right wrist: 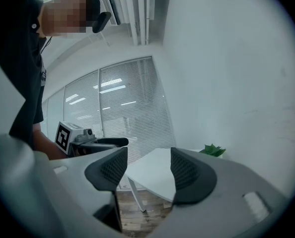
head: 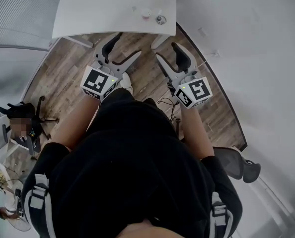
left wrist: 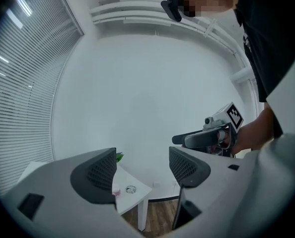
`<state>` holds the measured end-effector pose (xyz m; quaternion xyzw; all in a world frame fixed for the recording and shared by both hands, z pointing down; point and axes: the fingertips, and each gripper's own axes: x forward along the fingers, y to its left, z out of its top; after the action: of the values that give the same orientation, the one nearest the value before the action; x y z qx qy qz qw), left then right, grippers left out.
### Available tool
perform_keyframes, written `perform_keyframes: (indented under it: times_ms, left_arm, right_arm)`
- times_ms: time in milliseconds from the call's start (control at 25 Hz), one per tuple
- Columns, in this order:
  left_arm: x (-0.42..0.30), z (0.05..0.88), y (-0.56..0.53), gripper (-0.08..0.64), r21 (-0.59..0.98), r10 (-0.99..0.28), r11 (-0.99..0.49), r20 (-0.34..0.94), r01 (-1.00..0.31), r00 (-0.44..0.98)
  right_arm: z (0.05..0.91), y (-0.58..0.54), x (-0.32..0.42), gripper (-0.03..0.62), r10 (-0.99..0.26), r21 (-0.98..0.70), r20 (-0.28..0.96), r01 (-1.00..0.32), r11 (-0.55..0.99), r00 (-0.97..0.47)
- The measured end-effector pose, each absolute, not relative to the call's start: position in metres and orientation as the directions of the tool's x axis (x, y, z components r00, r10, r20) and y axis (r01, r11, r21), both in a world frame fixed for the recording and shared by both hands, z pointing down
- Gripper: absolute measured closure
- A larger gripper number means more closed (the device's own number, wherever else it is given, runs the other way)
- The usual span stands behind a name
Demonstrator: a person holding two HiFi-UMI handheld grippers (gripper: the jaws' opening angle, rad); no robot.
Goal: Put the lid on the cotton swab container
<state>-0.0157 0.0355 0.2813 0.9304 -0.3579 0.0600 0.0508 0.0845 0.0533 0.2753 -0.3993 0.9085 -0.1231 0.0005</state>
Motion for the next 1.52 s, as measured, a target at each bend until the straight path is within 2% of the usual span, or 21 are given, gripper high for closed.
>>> perform_keyframes:
  times_ms: [600, 1520]
  left_arm:
    - [-0.03, 0.328, -0.056, 0.241, 0.099, -0.598, -0.775, 0.201, -0.624, 0.776]
    - [0.034, 0.453, -0.161, 0.241, 0.089, -0.696, -0.653, 0.321, -0.752, 0.642]
  right_arm:
    - [0.305, -0.039, 0.077, 0.344, -0.81, -0.265, 0.148, -0.812, 0.52, -0.567]
    - [0.415, -0.167, 0.123, 0.365, -0.715, -0.348, 0.245, -0.748, 0.565, -0.655]
